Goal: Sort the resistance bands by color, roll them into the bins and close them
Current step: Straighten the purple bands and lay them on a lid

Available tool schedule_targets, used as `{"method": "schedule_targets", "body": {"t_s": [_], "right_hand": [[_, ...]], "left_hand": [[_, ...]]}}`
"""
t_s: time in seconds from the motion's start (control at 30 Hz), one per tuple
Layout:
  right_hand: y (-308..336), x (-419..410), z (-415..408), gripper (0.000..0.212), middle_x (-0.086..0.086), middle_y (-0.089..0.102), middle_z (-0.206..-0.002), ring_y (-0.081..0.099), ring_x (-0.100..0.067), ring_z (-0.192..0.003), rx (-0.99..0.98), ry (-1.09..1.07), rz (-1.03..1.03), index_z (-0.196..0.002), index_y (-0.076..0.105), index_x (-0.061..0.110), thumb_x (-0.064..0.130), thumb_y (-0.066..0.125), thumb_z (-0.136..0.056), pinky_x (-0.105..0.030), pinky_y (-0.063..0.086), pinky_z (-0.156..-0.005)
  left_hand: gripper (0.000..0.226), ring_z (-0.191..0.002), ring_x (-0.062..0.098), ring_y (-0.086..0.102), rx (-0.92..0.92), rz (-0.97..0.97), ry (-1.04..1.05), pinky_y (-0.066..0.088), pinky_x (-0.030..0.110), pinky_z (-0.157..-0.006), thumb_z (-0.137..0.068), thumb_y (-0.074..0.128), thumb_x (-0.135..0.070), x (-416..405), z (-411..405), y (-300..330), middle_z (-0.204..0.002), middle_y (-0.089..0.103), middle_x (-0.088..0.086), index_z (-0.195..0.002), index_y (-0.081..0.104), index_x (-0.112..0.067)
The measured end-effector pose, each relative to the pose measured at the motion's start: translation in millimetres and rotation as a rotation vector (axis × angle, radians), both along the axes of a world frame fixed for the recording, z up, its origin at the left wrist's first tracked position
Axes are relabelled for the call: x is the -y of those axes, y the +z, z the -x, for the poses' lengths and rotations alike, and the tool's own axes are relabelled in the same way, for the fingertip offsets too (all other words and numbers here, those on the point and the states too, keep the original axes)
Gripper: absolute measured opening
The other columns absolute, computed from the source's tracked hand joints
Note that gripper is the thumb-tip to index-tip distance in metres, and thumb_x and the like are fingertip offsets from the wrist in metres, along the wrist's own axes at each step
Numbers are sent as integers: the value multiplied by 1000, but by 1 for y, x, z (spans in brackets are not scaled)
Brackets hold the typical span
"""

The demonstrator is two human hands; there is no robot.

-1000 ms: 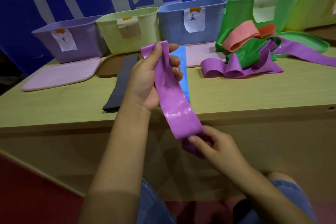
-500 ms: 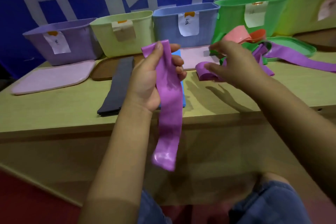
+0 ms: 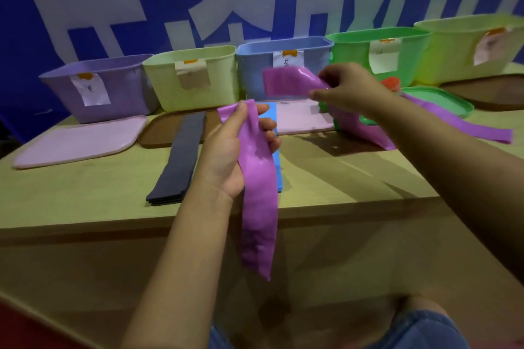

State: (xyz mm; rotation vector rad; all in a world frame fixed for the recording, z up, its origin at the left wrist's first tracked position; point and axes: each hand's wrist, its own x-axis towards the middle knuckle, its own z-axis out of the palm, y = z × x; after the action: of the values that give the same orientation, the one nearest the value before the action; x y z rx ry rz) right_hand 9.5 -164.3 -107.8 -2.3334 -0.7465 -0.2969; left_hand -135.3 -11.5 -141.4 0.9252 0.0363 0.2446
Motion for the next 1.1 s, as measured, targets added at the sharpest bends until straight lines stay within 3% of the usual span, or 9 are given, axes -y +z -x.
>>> {"method": "schedule_targets", "body": {"t_s": [0.23,0.37,0.43,0.57,0.67,0.8,0.93,1.1], "right_hand": [[39,7,3,26,-7,69,-96,65,-16,-85,3,-21,-527,-105,64,13,29,68,-84,-23,48,-69],[44,1,10,32,-4,68,-98,67,-19,-92,12,15,-609,-105,62,15,33,72,-81,-33,56,-81],[50,-5,15,32,-5,69,-98,68,-19,-91,12,45,-654,-104,62,15,33,73,-80,-32,57,-78],[54,-13,34,27,-7,68,-97,69,-20,-87,9,105,-639,-101,60,16,30,72,-82,-29,59,-70],[43,-17,61,24,-5,68,-94,68,-22,-88,6,168,-612,-98,61,18,30,73,-81,-41,58,-77],[15,-13,107,31,4,67,-90,66,-18,-84,-66,253,-594,-99,62,21,35,76,-76,-44,57,-77],[-17,-7,141,45,9,65,-92,65,-14,-85,-182,305,-604,-95,56,28,54,72,-62,-45,56,-76],[-38,2,150,57,13,67,-99,65,-9,-94,-336,412,-597,-104,53,29,56,71,-57,-32,53,-84]], "left_hand": [[24,-50,10,51,-40,22,73,49,19,-53,-99,45,-28,6,-6,3,-59,55,2,-94,57,-8],[24,-55,11,55,6,0,132,51,21,-53,-97,50,-31,5,-6,5,-64,58,2,-95,58,-9],[25,-58,13,58,0,-7,178,52,23,-55,-95,54,-32,5,-5,8,-66,62,2,-97,59,-8],[36,-58,14,60,-8,1,222,53,23,-53,-91,57,-35,8,0,18,-73,70,7,-108,58,-4],[43,-71,18,64,3,-29,252,56,25,-58,-90,56,-40,10,6,24,-89,74,13,-111,60,-3],[31,-75,19,67,51,-28,307,55,32,-71,-82,62,-40,11,17,30,-81,72,7,-89,68,-11],[6,-65,12,67,116,-51,330,57,27,-63,-85,63,-15,11,26,31,-71,69,2,-88,65,-11],[17,-58,13,60,137,-205,299,51,26,-60,-87,55,3,15,35,22,-62,62,1,-81,64,-11]]}}
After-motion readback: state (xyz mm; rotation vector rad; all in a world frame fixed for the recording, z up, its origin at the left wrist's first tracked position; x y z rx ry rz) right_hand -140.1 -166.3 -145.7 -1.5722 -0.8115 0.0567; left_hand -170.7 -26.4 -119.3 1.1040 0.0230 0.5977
